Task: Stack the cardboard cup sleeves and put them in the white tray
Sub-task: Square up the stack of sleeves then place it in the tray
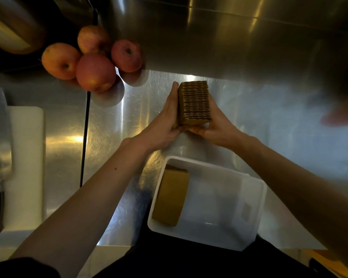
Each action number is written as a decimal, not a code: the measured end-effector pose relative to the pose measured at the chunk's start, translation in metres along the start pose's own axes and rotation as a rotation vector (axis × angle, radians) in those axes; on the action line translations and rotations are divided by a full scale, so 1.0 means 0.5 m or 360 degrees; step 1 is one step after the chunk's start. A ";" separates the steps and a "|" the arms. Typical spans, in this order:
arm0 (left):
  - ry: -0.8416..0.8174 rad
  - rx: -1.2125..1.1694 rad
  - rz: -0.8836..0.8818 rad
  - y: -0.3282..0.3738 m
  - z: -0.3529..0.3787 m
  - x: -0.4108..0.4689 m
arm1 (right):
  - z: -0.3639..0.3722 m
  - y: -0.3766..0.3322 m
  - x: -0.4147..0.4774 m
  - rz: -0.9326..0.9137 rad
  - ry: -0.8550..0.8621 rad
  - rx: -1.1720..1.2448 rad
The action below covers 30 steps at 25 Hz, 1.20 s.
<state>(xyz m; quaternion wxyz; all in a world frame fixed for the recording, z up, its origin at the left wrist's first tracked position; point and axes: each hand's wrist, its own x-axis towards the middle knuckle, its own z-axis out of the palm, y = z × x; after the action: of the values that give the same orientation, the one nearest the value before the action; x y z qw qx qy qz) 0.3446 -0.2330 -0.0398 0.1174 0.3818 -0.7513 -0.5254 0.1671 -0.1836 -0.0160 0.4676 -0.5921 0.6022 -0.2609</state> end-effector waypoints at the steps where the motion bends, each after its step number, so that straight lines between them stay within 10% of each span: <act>1: -0.0006 -0.0021 -0.0023 0.002 0.003 0.000 | 0.000 0.001 0.001 0.0015 -0.0008 -0.0010; 30: 0.0002 0.0067 -0.0100 -0.003 0.036 0.000 | -0.014 0.035 0.003 0.0149 -0.0153 -0.0141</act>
<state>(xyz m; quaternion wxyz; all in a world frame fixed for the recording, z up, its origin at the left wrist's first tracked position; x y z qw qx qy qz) 0.3351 -0.2207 -0.0487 0.0934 0.4079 -0.7496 -0.5128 0.1529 -0.1841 -0.0288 0.4809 -0.5954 0.6170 -0.1831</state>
